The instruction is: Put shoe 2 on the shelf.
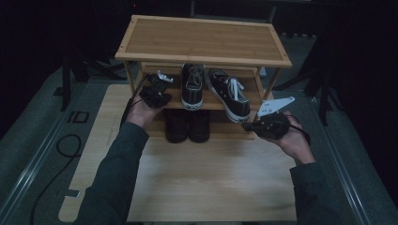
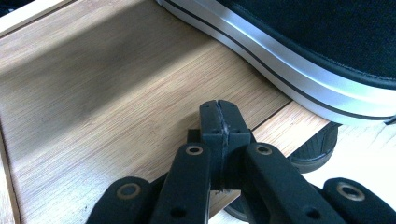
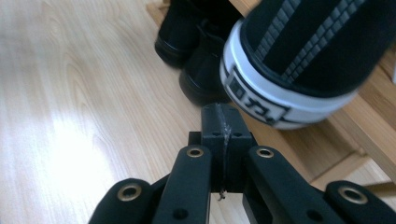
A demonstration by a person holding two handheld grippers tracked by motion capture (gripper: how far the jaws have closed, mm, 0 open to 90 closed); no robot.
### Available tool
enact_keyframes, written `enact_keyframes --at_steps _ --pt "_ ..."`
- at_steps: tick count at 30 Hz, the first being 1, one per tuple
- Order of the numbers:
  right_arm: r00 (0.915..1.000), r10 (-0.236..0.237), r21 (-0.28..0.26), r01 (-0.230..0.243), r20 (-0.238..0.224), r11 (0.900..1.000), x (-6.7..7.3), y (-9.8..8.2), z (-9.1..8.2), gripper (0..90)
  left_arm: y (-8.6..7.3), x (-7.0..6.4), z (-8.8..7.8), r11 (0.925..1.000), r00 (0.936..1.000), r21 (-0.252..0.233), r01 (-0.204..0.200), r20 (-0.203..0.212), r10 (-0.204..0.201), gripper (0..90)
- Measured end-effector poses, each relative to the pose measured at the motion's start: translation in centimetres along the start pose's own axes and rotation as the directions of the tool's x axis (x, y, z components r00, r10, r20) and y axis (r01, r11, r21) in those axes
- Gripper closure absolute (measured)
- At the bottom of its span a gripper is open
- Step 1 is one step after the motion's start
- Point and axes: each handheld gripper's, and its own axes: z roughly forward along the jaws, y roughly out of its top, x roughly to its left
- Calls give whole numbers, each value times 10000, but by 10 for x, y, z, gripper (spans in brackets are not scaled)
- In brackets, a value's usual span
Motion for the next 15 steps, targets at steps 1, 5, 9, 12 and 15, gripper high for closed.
enact_keyframes --at_steps 1,5,9,12,15 --pt "10000 33 46 -34 63 10000 -1 -1 0 900 0 0 0 10000 10000 -1 5 5 -5 900" --pt "9989 452 -112 -451 96 9989 -7 -5 5 900 0 0 0 10000 10000 -33 70 12 -70 900" --pt "9987 510 -234 -508 64 9984 -7 -7 5 900 0 0 0 10000 10000 -29 58 22 -58 900" --pt "9987 498 -325 -496 78 9982 -7 -8 4 900 0 0 0 10000 10000 -39 74 22 -74 900" --pt "9987 500 -335 -498 68 9982 -8 -8 3 900 -1 0 0 10000 10000 -51 77 18 -77 900"
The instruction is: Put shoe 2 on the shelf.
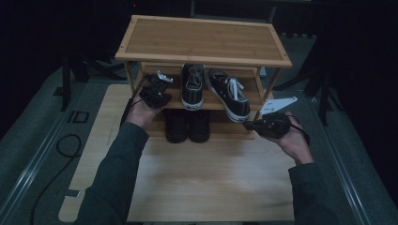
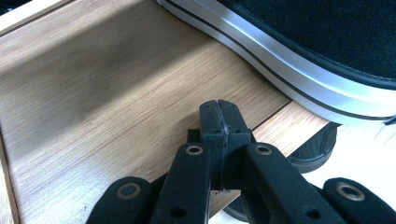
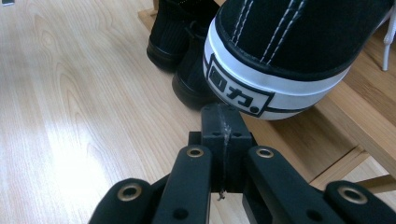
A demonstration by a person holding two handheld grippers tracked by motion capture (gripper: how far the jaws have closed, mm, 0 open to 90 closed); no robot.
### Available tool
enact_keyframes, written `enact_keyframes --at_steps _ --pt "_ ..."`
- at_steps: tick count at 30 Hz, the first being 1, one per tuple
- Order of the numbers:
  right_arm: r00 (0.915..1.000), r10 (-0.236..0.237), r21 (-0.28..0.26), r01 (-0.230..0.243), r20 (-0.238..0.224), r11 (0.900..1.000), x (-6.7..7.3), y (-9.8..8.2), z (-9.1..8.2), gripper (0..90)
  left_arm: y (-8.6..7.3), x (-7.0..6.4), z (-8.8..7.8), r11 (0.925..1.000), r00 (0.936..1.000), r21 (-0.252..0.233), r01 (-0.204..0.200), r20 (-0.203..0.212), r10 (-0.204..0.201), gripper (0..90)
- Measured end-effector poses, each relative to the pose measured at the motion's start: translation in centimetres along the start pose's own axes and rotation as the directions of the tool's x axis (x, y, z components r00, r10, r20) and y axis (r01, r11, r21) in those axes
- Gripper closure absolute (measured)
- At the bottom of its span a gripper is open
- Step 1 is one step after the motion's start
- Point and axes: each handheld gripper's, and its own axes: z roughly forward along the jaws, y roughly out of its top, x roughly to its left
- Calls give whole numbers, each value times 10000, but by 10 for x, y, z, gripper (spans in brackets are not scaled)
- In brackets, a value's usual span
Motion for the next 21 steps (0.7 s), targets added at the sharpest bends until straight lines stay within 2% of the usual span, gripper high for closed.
enact_keyframes --at_steps 12,21 --pt "10000 -25 -160 24 -28 9999 0 3 -1 900 0 0 0 10000 10000 -6 1 -25 -1 900" --pt "9989 -286 -443 269 -383 9987 6 21 11 900 0 -1 0 10000 10000 15 -48 -53 48 900"
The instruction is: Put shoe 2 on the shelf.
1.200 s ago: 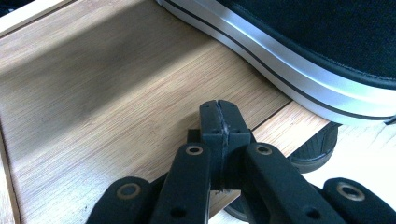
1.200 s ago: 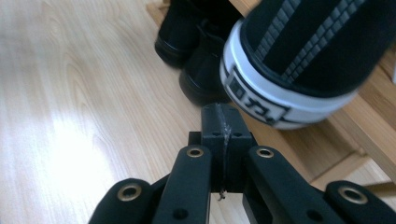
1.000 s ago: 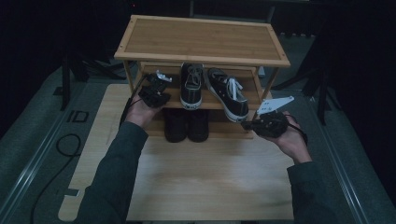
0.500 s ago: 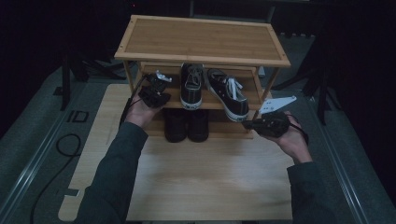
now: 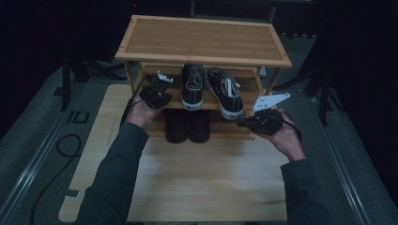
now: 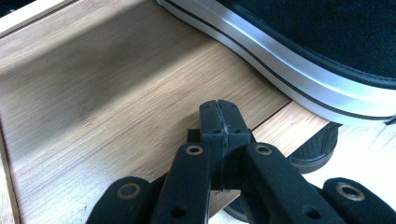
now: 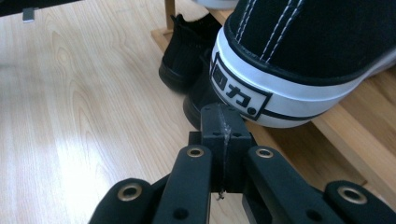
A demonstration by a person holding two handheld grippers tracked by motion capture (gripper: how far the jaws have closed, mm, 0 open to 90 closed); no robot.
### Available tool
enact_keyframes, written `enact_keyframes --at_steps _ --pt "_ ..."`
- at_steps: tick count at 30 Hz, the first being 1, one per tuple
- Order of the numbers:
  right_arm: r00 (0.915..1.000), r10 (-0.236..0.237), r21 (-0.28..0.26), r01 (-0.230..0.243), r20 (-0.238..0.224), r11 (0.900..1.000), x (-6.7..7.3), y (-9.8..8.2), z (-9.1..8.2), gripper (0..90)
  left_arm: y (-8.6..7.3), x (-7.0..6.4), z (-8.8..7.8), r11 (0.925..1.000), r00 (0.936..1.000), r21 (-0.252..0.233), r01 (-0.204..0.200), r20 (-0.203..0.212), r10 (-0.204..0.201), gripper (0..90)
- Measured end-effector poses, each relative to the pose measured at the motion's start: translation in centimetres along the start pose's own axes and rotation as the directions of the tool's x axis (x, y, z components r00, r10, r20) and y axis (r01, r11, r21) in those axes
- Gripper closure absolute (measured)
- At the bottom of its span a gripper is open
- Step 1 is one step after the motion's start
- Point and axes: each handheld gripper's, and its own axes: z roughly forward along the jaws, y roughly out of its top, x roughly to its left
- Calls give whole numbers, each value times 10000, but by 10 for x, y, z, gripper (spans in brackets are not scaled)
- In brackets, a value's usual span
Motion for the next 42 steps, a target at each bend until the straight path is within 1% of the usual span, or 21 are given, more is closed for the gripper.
enact_keyframes --at_steps 3,5,6,7,10,13,19,22,25,30,32,34,35,38,42 --pt "10000 -40 -71 40 -19 10000 2 5 3 900 0 0 0 10000 10000 8 -4 -2 4 900" --pt "9999 -12 -148 14 144 9999 2 8 4 900 0 0 0 10000 10000 10 -8 -22 8 900" --pt "10000 67 -165 -66 69 9998 1 9 5 900 0 0 0 10000 10000 14 -18 -31 18 900" --pt "10000 43 -203 -43 -1 9998 1 9 5 900 0 0 0 10000 10000 7 -13 -26 13 900" --pt "10000 -27 -121 27 55 9999 3 11 7 900 0 0 0 10000 10000 21 -22 -19 22 900" --pt "9999 -101 28 101 21 9999 5 10 12 900 1 -1 0 10000 10000 41 -58 -58 58 900" --pt "9999 -107 -57 107 -94 9999 8 12 23 900 1 -1 0 10000 10000 54 -72 -59 72 900" --pt "9999 -111 -11 111 -67 9999 9 15 26 900 1 -1 0 10000 10000 54 -79 -40 79 900" --pt "9999 -61 -141 59 -112 9999 9 17 27 900 1 -1 0 10000 10000 61 -71 -43 71 900" --pt "9996 -189 -219 184 -212 9996 10 22 32 900 1 -1 0 9999 9999 107 -93 -44 94 900" --pt "9995 -238 -138 235 -192 9996 13 24 36 900 1 -1 0 9999 9999 93 -96 -56 96 900" --pt "9994 -324 -51 323 -121 9995 14 25 39 900 1 0 0 9999 10000 91 -88 29 88 900" --pt "9995 -314 -12 313 -15 9995 14 26 41 900 1 0 0 9999 10000 79 -85 29 85 900" --pt "9999 -130 -97 130 18 9999 12 27 43 900 1 0 0 10000 10000 30 -67 56 67 900" --pt "9998 -197 -63 198 46 9998 13 31 47 900 0 0 0 10000 10000 4 -60 53 60 900"
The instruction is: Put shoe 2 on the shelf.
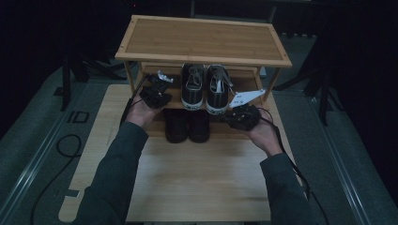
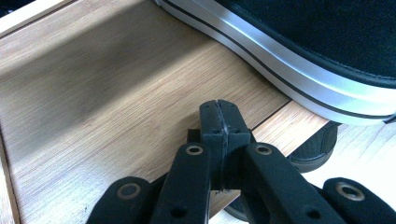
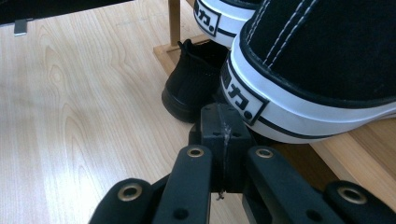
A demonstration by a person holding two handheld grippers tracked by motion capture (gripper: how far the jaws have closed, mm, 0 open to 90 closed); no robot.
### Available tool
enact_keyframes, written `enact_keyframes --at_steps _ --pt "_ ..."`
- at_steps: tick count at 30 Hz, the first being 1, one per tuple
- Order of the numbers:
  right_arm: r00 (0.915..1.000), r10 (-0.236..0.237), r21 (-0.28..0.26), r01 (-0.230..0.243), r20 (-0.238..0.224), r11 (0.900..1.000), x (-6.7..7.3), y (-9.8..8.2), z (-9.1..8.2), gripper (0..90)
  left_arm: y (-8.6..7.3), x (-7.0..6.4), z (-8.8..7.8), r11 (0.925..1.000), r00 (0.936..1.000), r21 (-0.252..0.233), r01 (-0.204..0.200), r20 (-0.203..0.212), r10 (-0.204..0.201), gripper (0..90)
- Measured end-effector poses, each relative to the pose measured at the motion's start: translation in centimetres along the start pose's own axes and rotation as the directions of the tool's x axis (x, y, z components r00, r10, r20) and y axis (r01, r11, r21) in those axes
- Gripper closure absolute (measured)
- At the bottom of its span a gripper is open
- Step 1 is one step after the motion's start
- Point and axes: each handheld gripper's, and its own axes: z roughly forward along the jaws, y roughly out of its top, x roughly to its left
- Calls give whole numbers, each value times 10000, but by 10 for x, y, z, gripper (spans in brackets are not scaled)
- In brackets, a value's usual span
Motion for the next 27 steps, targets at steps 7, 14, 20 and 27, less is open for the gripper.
enact_keyframes --at_steps 7,14,20,27 --pt "9999 71 2 -71 76 10000 0 1 7 900 0 -1 0 10000 10000 23 -38 -65 38 900" --pt "9998 34 153 -37 195 9999 1 1 11 900 1 -2 0 10000 9999 34 -31 -115 31 900" --pt "9994 129 205 -136 332 9997 1 0 14 900 1 -2 0 10000 9999 31 -51 -110 51 900" --pt "9991 217 168 -223 364 9996 -1 1 17 900 0 -2 0 10000 9999 28 -49 -114 50 900"
